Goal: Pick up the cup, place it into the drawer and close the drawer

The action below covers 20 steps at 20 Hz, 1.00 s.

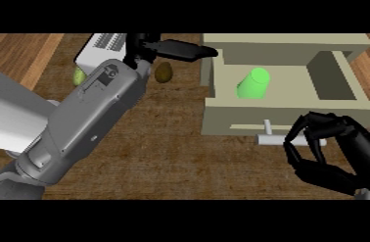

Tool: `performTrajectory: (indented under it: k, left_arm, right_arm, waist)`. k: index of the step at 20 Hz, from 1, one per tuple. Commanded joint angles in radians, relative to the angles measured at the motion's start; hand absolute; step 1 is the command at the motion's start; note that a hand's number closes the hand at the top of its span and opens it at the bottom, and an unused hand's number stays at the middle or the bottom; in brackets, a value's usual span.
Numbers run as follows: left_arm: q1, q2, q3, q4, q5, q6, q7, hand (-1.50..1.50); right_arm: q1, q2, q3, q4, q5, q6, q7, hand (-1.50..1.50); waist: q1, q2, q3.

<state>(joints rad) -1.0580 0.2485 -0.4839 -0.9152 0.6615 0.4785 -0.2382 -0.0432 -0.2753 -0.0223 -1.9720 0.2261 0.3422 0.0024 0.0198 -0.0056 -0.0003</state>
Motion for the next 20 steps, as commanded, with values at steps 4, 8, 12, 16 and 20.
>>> performTrajectory:
  k: [4,8,12,16,20]
  left_arm:
    - [0.188,0.127,0.038,-0.233,0.016,-0.040,0.055,-1.50]
    - [0.287,0.202,0.068,-0.276,0.037,-0.122,0.021,-1.50]
    - [0.415,0.224,0.091,-0.341,0.035,-0.121,-0.005,-1.50]
    - [0.435,0.267,0.124,-0.414,0.040,-0.134,0.036,-1.50]
    - [0.517,0.335,0.187,-0.490,0.058,-0.188,0.040,-1.50]
  right_arm:
    - [-0.101,0.010,0.116,0.183,0.274,-0.102,-0.079,1.50]
    - [-0.106,-0.041,0.191,0.324,0.451,-0.151,-0.151,1.50]
    - [-0.192,-0.012,0.260,0.453,0.588,-0.228,-0.143,1.50]
    - [-0.314,0.011,0.267,0.720,0.686,-0.329,-0.209,1.50]
    - [-0.415,0.100,0.237,0.967,0.707,-0.438,-0.244,1.50]
  waist:
    - [0.020,0.001,0.000]
    - [0.035,0.007,0.000]
    - [0.025,0.007,0.000]
    - [0.026,0.011,0.001]
    - [0.023,0.011,0.002]
